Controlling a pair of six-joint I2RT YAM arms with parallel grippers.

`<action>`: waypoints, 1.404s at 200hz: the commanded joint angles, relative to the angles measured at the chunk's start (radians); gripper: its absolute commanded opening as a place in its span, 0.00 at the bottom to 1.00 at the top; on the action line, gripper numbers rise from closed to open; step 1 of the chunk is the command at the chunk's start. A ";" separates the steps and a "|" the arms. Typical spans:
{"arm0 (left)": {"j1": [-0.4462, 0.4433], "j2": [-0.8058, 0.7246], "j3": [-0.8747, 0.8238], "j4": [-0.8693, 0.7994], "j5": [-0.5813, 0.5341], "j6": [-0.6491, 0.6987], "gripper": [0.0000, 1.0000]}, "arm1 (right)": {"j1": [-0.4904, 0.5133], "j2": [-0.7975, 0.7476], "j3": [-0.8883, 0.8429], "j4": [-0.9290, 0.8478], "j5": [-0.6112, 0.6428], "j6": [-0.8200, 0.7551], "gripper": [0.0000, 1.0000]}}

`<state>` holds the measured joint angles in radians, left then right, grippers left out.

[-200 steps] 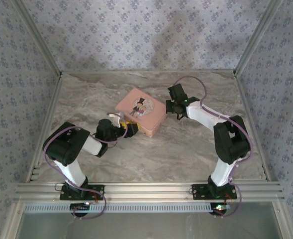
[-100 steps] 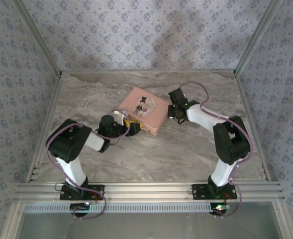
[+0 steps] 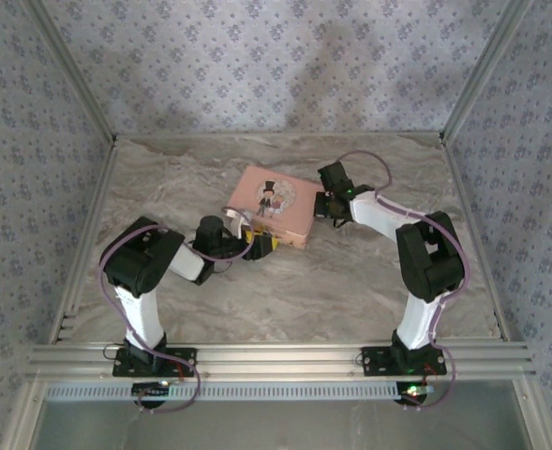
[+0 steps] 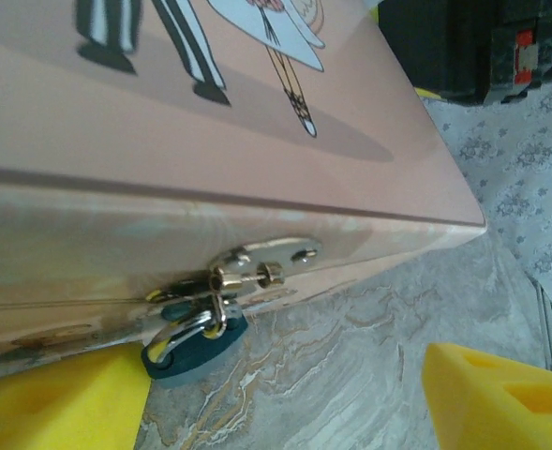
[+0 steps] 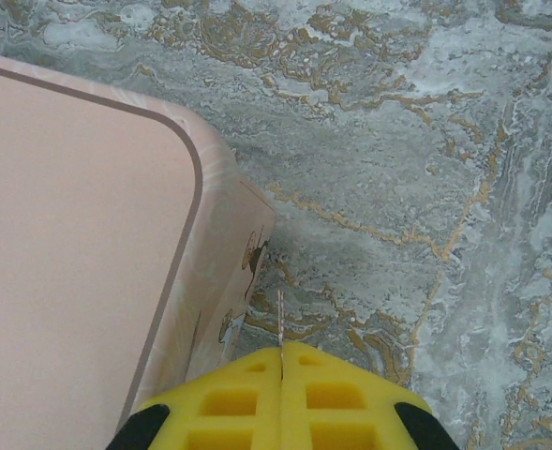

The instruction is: Unlock a padlock with a key

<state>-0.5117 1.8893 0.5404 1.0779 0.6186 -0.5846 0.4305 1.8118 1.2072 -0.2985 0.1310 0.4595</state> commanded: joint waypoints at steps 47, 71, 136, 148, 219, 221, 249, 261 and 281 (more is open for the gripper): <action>-0.011 0.060 -0.001 0.191 0.013 -0.042 0.71 | 0.004 0.026 0.028 0.023 -0.029 0.000 0.00; -0.009 0.063 -0.008 0.244 0.010 -0.064 0.70 | 0.003 0.030 0.032 0.023 -0.030 -0.003 0.00; -0.004 0.023 -0.071 0.292 0.020 -0.090 0.69 | -0.004 0.041 0.047 0.021 -0.037 -0.005 0.00; -0.003 0.022 -0.079 0.300 0.009 -0.089 0.71 | -0.003 0.044 0.049 0.022 -0.039 -0.007 0.00; -0.011 0.062 -0.007 0.295 0.006 -0.107 0.69 | 0.004 0.046 0.036 0.032 -0.039 0.002 0.00; -0.011 0.064 -0.005 0.295 0.006 -0.108 0.69 | 0.004 0.046 0.037 0.031 -0.039 0.002 0.00; -0.014 0.088 0.010 0.292 0.010 -0.126 0.63 | 0.004 0.047 0.041 0.030 -0.037 0.002 0.00; -0.014 0.094 0.012 0.284 0.013 -0.132 0.61 | 0.005 0.046 0.041 0.030 -0.038 0.002 0.00; -0.012 0.095 0.004 0.269 0.022 -0.134 0.55 | 0.003 0.043 0.043 0.028 -0.037 0.000 0.00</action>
<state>-0.5182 1.9713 0.5304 1.3140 0.6136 -0.7094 0.4297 1.8423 1.2312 -0.2649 0.1112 0.4591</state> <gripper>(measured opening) 0.585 0.060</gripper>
